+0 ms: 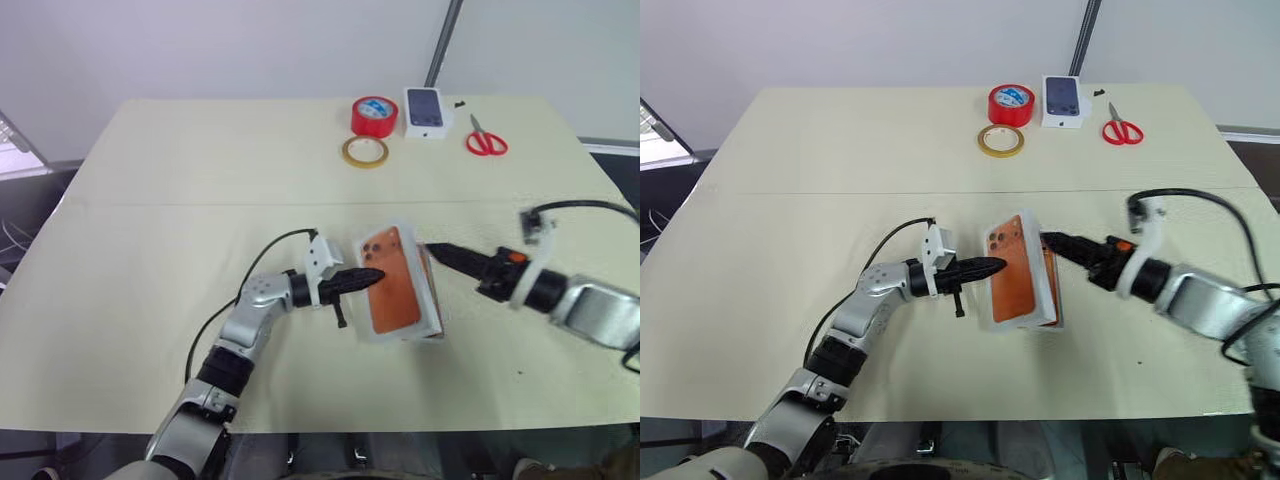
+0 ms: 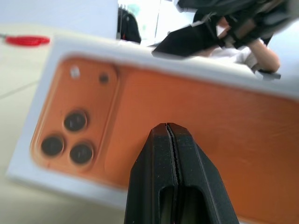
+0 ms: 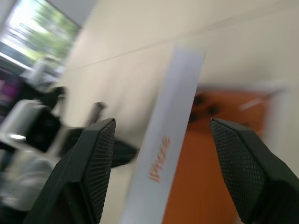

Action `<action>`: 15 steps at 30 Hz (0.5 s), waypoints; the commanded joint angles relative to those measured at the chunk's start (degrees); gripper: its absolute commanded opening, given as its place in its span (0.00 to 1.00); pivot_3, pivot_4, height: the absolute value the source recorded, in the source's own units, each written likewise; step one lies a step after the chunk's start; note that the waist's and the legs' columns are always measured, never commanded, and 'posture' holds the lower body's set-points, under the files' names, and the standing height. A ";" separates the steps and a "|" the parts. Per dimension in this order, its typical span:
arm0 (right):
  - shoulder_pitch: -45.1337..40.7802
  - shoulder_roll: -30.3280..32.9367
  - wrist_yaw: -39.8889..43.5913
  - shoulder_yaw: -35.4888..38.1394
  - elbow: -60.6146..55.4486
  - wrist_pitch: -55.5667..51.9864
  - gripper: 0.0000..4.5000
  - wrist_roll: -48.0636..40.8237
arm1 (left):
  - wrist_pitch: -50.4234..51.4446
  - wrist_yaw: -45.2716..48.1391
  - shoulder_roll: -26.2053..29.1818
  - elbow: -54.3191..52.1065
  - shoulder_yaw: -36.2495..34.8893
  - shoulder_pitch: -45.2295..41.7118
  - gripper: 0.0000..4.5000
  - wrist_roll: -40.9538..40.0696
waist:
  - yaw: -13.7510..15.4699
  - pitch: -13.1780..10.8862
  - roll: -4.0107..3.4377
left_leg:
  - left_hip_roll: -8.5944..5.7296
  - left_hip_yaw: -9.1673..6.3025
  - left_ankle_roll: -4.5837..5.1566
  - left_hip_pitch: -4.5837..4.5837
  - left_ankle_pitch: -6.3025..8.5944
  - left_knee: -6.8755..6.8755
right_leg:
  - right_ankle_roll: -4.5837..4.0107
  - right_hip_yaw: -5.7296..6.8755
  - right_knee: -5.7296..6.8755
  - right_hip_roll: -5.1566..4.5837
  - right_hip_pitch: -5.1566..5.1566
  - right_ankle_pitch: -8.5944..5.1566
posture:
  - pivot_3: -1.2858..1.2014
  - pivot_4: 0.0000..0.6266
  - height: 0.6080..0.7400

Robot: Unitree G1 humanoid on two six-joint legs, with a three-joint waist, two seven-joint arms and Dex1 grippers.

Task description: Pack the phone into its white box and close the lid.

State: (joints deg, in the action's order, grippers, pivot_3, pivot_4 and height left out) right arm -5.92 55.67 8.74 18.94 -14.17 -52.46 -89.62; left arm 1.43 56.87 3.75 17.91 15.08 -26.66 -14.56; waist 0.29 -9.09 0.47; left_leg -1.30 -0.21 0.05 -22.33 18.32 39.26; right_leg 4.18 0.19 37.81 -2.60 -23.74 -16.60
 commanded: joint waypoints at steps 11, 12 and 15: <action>1.75 -0.23 13.87 -11.59 -5.11 25.64 0.01 52.71 | 1.18 2.32 4.11 -2.11 -1.30 -1.87 0.00 0.22 | 0.37 -0.01 0.01 | 0.02 -0.01 0.02 0.00 0.01 -0.01 | 0.00 0.00 -0.02 0.04 -0.02 0.00 | 0.52 0.24 1.00; 2.04 -0.86 14.88 -11.80 -5.19 27.29 0.01 54.58 | 2.10 3.22 5.39 -3.24 -1.26 -1.44 0.00 -0.12 | 0.38 0.01 -0.01 | 0.02 -0.01 0.01 0.00 0.01 -0.01 | 0.00 0.00 -0.02 0.04 -0.03 0.00 | 0.52 0.24 1.00; 5.07 -1.10 19.07 -14.00 -5.13 32.99 0.01 61.95 | 7.25 7.24 10.64 -8.41 -1.14 0.84 0.00 -2.42 | 0.40 0.01 -0.02 | 0.02 -0.02 0.00 0.01 0.00 -0.01 | 0.00 0.00 -0.02 0.04 -0.02 0.00 | 0.52 0.24 1.00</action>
State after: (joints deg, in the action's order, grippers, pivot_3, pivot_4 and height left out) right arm -1.62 54.45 25.61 5.37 -17.85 -23.37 -31.59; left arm 6.38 61.79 13.60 13.48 14.31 -26.59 -14.76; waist 0.68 -9.08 0.45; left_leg -1.28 -0.23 0.05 -22.32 18.33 39.25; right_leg 4.18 0.19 37.79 -2.57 -23.75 -16.60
